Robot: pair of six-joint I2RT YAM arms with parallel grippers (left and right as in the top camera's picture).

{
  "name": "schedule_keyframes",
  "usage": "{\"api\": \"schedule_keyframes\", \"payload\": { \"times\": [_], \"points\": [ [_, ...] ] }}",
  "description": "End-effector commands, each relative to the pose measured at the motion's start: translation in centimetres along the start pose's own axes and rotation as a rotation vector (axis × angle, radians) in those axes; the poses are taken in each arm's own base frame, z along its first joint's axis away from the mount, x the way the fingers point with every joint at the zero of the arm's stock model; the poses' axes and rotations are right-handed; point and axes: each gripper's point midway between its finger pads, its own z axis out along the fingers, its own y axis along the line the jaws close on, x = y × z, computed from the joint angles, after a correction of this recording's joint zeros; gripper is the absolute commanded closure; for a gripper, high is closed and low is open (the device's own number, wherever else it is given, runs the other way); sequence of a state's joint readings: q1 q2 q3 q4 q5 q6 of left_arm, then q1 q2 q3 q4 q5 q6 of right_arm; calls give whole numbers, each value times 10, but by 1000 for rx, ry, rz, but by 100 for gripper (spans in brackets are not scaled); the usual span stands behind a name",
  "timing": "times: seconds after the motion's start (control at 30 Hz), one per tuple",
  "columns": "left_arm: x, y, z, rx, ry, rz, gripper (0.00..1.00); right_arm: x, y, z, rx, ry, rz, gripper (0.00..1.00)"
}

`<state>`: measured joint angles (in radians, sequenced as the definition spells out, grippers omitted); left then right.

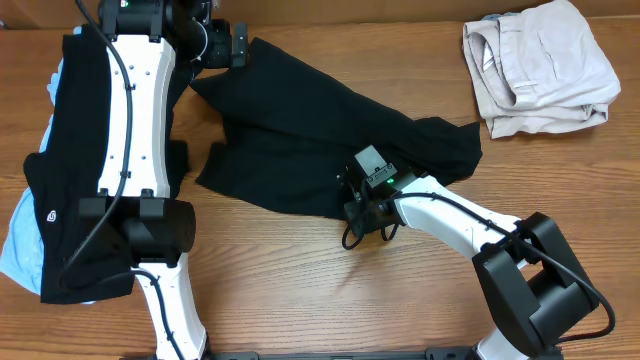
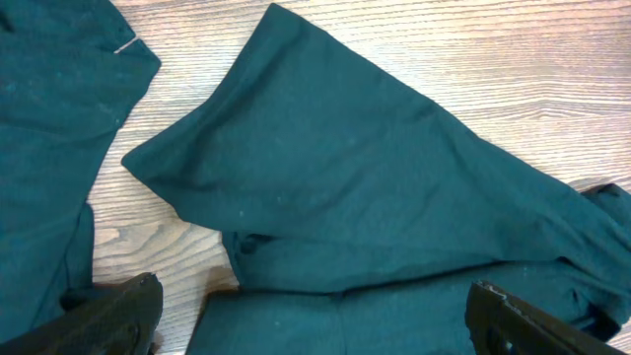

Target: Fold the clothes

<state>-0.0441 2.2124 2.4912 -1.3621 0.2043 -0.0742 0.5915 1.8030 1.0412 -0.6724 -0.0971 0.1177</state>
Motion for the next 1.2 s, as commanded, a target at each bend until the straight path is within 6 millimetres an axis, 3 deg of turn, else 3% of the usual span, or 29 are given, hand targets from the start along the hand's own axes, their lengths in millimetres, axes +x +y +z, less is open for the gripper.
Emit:
{"api": "schedule_keyframes", "payload": {
  "times": [0.0, 0.2, 0.3, 0.53, 0.77, 0.87, 0.93, 0.97, 1.0, 1.07, 1.17],
  "points": [
    [1, -1, -1, -8, 0, 22, 0, -1, 0, -1, 5, -9, 10, 73],
    [1, -1, -1, -8, 1, 22, 0, -6, 1, -1, 1, -29, 6, 75],
    [1, -1, -1, -8, 1, 23, 0, -9, 1, -1, -2, -41, 5, 96],
    [1, 3, -1, -29, -1, 22, 0, 8, 4, -4, -19, 34, 55, 96],
    [1, 6, -2, -40, 0, 20, 0, 34, -1, -38, -22, 129, 257, 96],
    [1, 9, -2, -58, -1, 20, 0, 29, -2, -52, -37, 90, 283, 96],
    [1, 9, -2, -57, -3, 21, 0, 16, 1, -55, -55, 28, 225, 79],
    [0, 9, -2, -57, -3, 20, 0, 8, 2, -55, -63, -3, 193, 53],
    [0, 9, -2, -57, -3, 21, 0, -2, 4, -55, -72, -42, 145, 37],
    [0, 9, -2, -57, -3, 20, 0, -16, 9, -54, -84, -101, 71, 25],
    [1, 9, -2, -57, 0, 20, 0, -30, 16, -51, -92, -155, -27, 19]
  ]
}}
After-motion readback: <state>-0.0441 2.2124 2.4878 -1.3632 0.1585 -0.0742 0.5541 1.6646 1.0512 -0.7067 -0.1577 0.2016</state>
